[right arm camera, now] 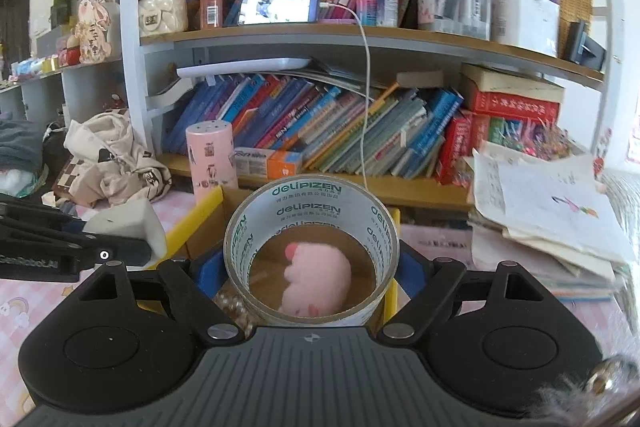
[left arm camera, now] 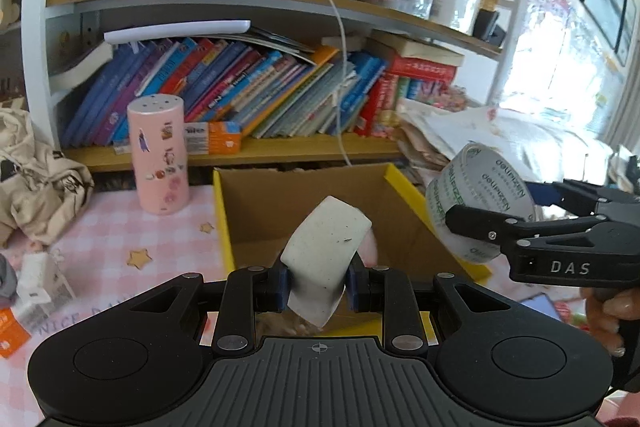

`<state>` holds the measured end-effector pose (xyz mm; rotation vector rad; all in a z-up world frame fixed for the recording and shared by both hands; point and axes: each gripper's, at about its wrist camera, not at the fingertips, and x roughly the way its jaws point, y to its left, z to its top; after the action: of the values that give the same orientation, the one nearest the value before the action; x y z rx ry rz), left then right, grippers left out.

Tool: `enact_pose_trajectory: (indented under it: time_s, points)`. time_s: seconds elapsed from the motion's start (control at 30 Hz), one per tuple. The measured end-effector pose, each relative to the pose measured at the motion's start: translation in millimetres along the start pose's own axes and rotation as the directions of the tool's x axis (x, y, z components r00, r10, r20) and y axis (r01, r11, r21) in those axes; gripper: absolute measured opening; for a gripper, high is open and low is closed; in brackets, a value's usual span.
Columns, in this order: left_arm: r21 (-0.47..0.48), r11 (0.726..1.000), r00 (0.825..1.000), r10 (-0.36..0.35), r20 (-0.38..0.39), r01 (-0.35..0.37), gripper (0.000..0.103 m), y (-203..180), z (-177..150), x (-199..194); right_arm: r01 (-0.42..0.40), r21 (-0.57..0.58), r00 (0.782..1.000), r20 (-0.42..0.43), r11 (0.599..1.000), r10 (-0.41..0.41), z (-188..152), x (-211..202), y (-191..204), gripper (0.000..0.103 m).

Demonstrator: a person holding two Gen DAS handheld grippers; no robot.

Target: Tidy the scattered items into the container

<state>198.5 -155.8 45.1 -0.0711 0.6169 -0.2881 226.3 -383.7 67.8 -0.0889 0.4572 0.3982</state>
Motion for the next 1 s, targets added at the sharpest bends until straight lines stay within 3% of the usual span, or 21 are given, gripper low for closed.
enact_pose_trajectory:
  time_s: [0.3,0.53,0.73,0.87,1.0]
  points:
    - [0.099,0.994,0.995,0.053,-0.084,-0.044,0.025,-8.5,3.8,45.3,-0.087,-0.057,0.993,-0.087,0.995,0.082,22.8,64.4,-2.8,0.082]
    - [0.149,0.988,0.985,0.075,-0.158,-0.051,0.025,-13.6,2.4,75.7,-0.179,-0.104,0.974,-0.161,0.978,0.161,44.1,117.4,2.5,0.082]
    - [0.17,0.984,0.971,0.085,-0.223,-0.047,0.025,-16.2,-2.6,94.1,-0.317,-0.159,0.913,-0.32,0.935,0.255,48.0,168.1,26.0,0.082]
    - [0.178,0.983,0.964,0.094,-0.247,-0.051,0.025,-17.0,-5.5,99.0,-0.37,-0.195,0.87,-0.415,0.908,0.265,38.6,194.5,44.5,0.082]
    - [0.169,0.984,0.958,0.104,-0.268,-0.06,0.025,-16.1,-8.2,103.8,-0.397,-0.227,0.844,-0.471,0.889,0.257,28.6,212.8,58.3,0.082]
